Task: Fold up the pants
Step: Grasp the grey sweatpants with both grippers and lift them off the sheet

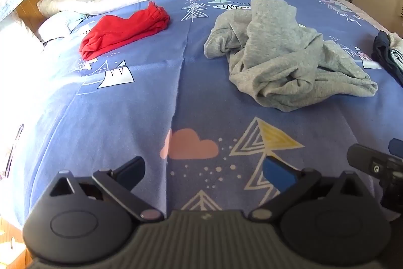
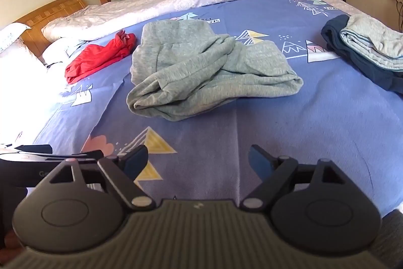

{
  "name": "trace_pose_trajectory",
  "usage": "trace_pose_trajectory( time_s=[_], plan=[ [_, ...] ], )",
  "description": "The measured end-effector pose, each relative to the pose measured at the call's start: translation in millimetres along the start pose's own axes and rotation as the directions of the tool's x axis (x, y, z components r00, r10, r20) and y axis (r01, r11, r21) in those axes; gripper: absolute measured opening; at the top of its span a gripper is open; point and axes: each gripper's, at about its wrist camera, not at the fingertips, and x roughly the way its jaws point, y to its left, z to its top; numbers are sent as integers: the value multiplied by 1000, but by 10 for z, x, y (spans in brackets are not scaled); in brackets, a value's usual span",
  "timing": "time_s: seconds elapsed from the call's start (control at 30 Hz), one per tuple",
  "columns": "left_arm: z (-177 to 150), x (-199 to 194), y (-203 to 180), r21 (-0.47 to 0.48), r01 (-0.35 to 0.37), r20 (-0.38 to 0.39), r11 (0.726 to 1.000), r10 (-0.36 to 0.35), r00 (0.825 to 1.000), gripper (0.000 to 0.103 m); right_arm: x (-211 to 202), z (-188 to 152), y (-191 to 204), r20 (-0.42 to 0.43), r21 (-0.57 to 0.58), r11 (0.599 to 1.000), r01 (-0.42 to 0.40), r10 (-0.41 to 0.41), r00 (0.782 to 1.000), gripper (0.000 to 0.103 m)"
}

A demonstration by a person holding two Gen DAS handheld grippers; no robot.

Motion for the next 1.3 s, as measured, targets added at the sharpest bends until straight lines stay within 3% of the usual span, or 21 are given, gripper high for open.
trace_pose_trajectory(
  time_s=[0.13, 0.23, 0.33, 0.47, 0.53, 0.63, 0.7, 0.73, 0.77, 0.8, 0.93, 1.1, 1.2, 1.27, 1.3],
  plan=[
    [7, -1, 28, -10, 16, 1, 1000, -16, 1000, 102, 15, -9, -11, -9, 4, 1000, -2, 2, 1000, 89],
    [132, -19, 86, -23, 22, 46, 1000, -21, 999, 99, 32, -19, -21, -16, 9, 1000, 0, 0, 1000, 89],
    [393, -116, 52, -12, 51, 138, 999, -49, 989, 93, 50, -33, -49, -23, 21, 1000, 1, 0, 1000, 89],
    [882, -45, -187, 74, 98, 210, 992, -112, 971, 87, 75, -44, -112, -24, 48, 999, 5, -4, 1000, 89],
    [1099, 83, -348, 119, 101, 225, 988, -126, 966, 87, 84, -46, -150, -24, 62, 998, 7, -6, 1000, 89],
    [1365, 396, -589, 150, 76, 192, 986, -105, 976, 85, 91, -43, -219, -23, 78, 997, 7, -6, 1000, 88],
    [1480, 570, -635, 117, 105, 148, 988, -122, 981, 61, 97, -33, -252, -21, 85, 996, 7, -6, 1000, 88],
    [1500, 684, -656, 117, 104, 107, 988, -117, 987, 33, 98, -28, -268, -19, 88, 996, 7, -6, 1000, 88],
    [1493, 724, -610, 87, 133, 70, 987, -139, 988, 13, 99, -21, -283, -17, 90, 996, 8, -6, 1000, 88],
    [1494, 727, -567, 60, 131, 57, 990, -134, 989, 13, 97, -17, -295, -15, 93, 996, 8, -7, 1000, 88],
    [1394, 360, -114, -24, 163, 140, 986, -158, 977, 12, 99, -18, -336, -11, 101, 995, 10, -9, 1000, 88],
    [1258, -186, 801, -212, 135, 224, 968, -87, 971, 11, 134, -19, -277, -24, 90, 996, -7, 9, 1000, 88],
    [1152, -487, 1433, -353, 84, 253, 932, 9, 967, 11, 131, -17, -179, -23, 59, 998, -19, 20, 1000, 88],
    [1063, -628, 1870, -454, 78, 251, 888, 43, 967, 11, 123, -6, -123, -20, 42, 999, -23, 24, 1000, 88],
    [999, -699, 2063, -500, 75, 253, 863, 63, 965, 2, 118, -1, -97, -18, 34, 999, -23, 24, 1000, 88]
  ],
)
